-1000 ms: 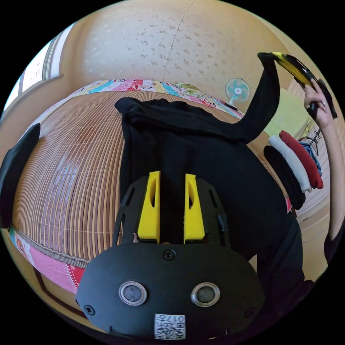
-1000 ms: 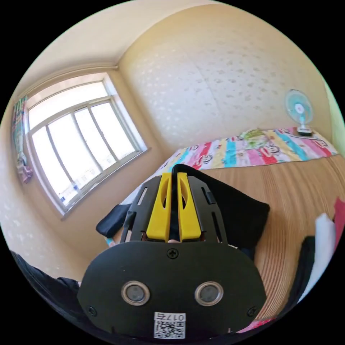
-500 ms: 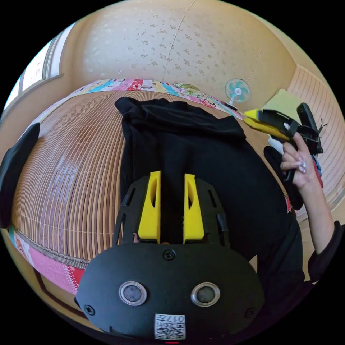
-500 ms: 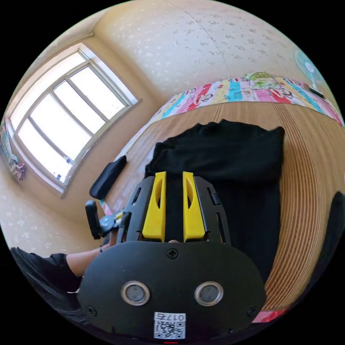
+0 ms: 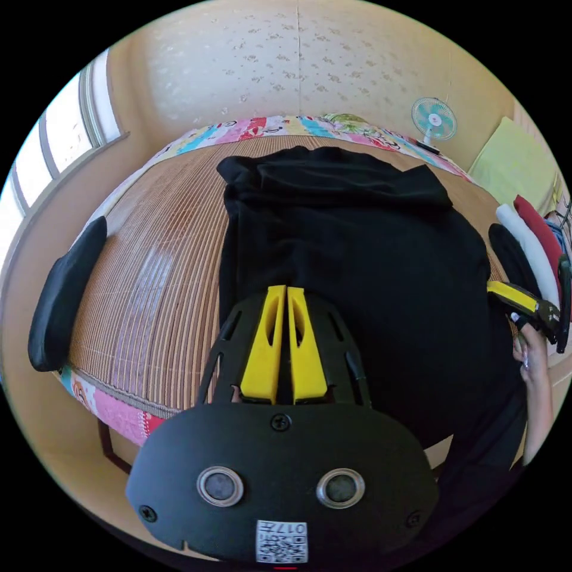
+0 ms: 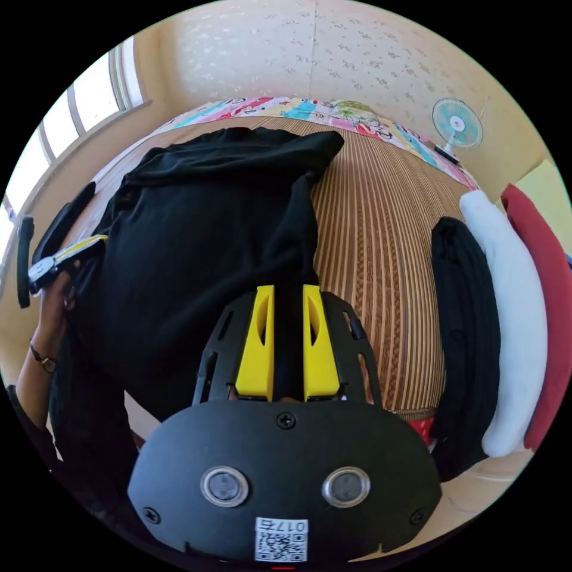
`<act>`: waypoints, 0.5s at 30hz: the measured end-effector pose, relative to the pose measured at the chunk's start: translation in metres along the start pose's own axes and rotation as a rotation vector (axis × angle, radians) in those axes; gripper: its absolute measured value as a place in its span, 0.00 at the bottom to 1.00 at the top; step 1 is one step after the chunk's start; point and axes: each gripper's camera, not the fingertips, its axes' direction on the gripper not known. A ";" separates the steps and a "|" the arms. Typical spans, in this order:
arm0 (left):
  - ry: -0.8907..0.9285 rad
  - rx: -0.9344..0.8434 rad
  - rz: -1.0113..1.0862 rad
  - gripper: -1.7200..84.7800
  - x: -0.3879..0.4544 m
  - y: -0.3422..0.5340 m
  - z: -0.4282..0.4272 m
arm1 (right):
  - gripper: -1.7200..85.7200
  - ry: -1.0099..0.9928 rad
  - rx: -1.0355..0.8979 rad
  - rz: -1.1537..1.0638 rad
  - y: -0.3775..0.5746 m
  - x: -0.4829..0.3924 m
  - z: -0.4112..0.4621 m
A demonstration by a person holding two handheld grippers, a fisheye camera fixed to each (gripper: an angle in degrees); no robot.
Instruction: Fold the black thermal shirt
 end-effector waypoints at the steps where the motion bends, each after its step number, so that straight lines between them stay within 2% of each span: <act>1: 0.012 -0.052 0.000 0.01 0.000 -0.018 0.009 | 0.10 0.042 0.004 -0.029 -0.013 -0.015 0.011; 3: 0.049 -0.095 -0.028 0.01 -0.002 -0.030 0.018 | 0.10 0.096 0.011 -0.061 -0.032 -0.035 0.027; 6: 0.054 -0.014 -0.023 0.01 0.005 -0.019 0.015 | 0.09 0.164 -0.062 -0.077 -0.058 -0.057 0.045; 8: -0.015 -0.018 0.006 0.01 0.022 -0.021 0.013 | 0.09 0.181 -0.008 -0.087 -0.050 -0.064 0.046; 13: -0.348 0.014 0.135 0.01 0.092 -0.014 0.017 | 0.09 0.116 0.024 -0.045 -0.047 -0.059 0.045; 15: -0.407 0.022 0.157 0.01 0.106 -0.012 0.019 | 0.09 0.103 0.036 -0.033 -0.046 -0.059 0.045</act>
